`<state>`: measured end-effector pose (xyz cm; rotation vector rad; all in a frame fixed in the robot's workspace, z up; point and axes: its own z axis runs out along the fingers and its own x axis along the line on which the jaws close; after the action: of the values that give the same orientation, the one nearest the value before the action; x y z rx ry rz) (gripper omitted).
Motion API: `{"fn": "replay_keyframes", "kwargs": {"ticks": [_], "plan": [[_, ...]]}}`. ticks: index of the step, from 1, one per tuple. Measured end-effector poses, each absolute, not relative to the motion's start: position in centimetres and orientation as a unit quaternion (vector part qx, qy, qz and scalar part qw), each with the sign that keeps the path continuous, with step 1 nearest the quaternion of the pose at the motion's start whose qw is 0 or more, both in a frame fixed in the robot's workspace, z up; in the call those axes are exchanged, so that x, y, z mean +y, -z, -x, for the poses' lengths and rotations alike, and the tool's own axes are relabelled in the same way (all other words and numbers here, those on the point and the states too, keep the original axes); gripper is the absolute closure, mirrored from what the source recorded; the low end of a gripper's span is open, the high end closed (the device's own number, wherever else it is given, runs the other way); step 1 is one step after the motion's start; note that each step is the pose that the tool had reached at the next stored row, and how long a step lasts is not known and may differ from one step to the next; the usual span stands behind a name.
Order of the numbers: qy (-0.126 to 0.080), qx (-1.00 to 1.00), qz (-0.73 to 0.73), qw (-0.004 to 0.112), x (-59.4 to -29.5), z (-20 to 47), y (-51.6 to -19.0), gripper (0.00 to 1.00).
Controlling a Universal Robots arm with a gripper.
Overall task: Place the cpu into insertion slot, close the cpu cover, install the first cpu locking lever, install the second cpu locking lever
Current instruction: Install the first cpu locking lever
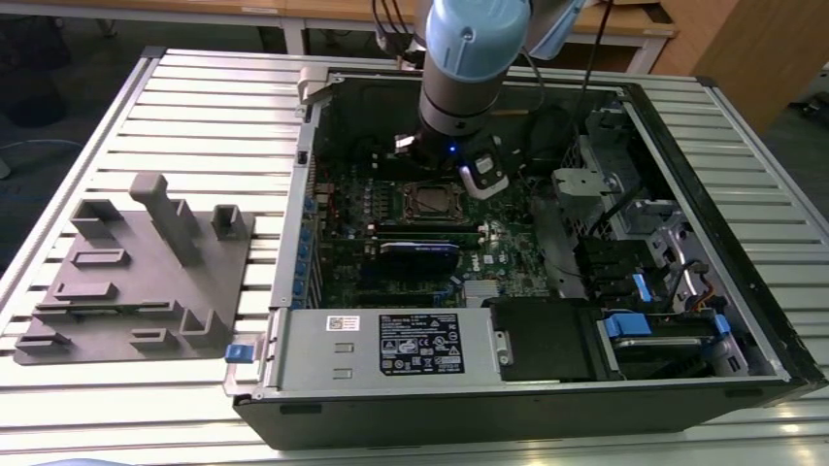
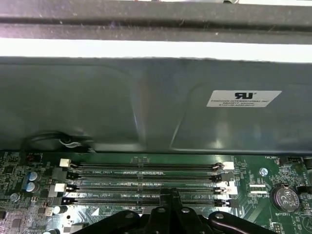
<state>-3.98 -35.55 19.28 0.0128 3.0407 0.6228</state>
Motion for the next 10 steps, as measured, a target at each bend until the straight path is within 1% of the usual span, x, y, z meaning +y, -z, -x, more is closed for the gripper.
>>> {"fn": "replay_keyframes", "kwargs": {"ticks": [10], "plan": [[-0.2, 0.98, -0.006, 0.019, -34.91, 3.98, -19.21, 0.89]]}}
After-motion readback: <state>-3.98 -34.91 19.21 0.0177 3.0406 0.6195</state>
